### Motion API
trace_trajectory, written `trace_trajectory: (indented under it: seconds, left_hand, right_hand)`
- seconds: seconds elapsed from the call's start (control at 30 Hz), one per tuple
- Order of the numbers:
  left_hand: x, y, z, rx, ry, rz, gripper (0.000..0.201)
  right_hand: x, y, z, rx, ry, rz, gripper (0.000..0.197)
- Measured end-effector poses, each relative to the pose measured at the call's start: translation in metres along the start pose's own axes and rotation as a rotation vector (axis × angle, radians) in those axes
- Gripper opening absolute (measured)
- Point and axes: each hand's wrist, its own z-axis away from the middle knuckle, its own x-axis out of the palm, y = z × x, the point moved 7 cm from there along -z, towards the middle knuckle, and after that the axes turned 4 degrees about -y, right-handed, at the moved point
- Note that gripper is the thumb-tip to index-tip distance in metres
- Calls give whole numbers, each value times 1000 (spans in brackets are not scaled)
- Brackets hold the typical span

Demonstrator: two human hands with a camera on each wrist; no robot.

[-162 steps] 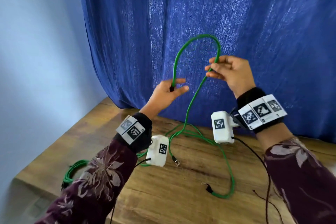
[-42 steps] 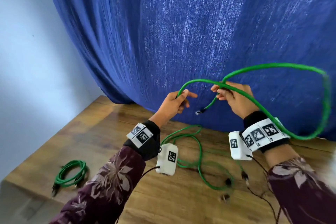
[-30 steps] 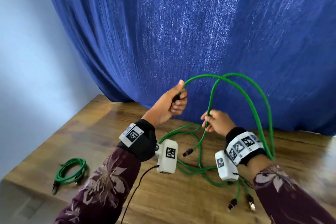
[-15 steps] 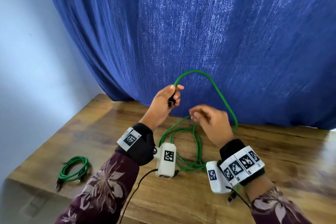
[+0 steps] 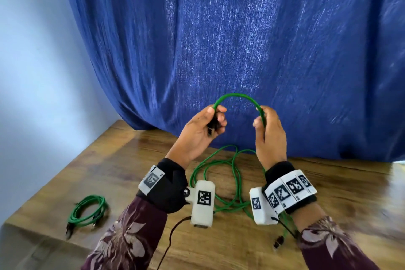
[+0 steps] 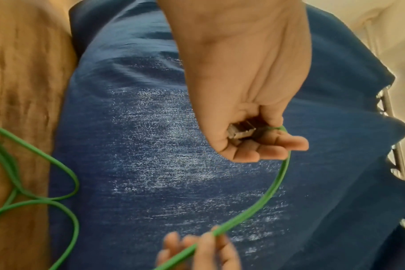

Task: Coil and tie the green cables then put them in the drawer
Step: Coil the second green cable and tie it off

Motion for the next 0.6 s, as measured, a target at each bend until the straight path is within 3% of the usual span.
trace_trajectory:
  seconds: [0.1,0.2,0.3,0.47,0.6]
  left_hand:
    - [-9,14,-4,85,85,136,19]
    - [-17,25,-8,137,184,165,29]
    - [-20,23,-12,149,203,108,33]
    - [-19,16,-17,172,136,61,32]
    - [-25,6,-16,113,100,-58,35]
  right_hand:
    - [8,25,25,168,-12,-127,15]
    - [22,36,51,241,-102,-309,18]
    - [24,27,59,155,-141,-293,15]
    - [23,2,55,-75,-308,-106,35]
    - [19,-12,50,-142,-410,-220,34]
